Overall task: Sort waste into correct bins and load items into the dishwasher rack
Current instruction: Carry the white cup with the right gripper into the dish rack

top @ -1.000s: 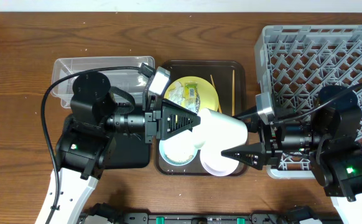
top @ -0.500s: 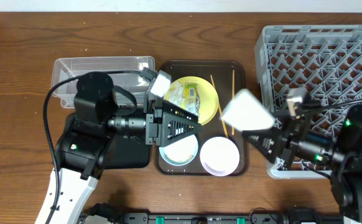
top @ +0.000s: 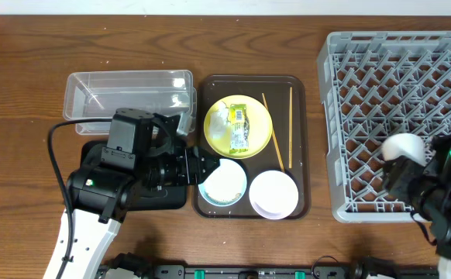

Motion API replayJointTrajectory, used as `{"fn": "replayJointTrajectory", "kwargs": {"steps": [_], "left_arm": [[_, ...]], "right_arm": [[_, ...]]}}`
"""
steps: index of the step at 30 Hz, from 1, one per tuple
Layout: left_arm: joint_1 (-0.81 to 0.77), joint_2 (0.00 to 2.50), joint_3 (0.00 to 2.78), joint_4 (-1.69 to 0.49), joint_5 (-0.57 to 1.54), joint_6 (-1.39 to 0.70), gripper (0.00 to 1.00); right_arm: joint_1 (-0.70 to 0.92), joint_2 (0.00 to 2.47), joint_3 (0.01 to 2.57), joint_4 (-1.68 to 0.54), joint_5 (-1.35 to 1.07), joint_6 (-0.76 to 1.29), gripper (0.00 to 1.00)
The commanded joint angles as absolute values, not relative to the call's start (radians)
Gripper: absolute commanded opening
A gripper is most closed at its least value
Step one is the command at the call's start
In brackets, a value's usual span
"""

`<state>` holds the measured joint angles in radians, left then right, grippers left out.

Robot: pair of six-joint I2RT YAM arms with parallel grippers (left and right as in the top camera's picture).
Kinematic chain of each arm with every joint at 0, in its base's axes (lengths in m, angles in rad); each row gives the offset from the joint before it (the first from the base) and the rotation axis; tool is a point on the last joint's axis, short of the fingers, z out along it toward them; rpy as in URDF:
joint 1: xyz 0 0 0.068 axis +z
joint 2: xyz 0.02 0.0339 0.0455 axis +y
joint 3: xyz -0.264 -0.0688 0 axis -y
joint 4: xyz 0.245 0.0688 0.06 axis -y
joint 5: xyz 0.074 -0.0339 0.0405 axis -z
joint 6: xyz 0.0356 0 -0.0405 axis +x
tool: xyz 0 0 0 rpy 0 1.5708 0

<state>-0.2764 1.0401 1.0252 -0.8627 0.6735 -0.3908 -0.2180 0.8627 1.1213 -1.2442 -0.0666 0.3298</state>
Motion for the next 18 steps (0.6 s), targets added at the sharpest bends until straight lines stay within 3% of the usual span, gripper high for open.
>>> {"fn": "replayJointTrajectory", "kwargs": {"steps": [1, 13, 18], "left_arm": [[-0.271, 1.038, 1.035, -0.888, 0.529, -0.346, 0.55], [-0.271, 1.038, 1.035, -0.920, 0.529, -0.313, 0.54], [-0.271, 1.038, 1.035, -0.924, 0.529, -0.313, 0.55]], "right_arm": [[-0.240, 0.951, 1.139, -1.271, 0.033, 0.331, 0.45], [-0.242, 1.274, 1.139, -1.312, 0.023, 0.317, 0.49], [-0.242, 1.325, 1.139, -1.277, -0.052, 0.317, 0.84]]}}
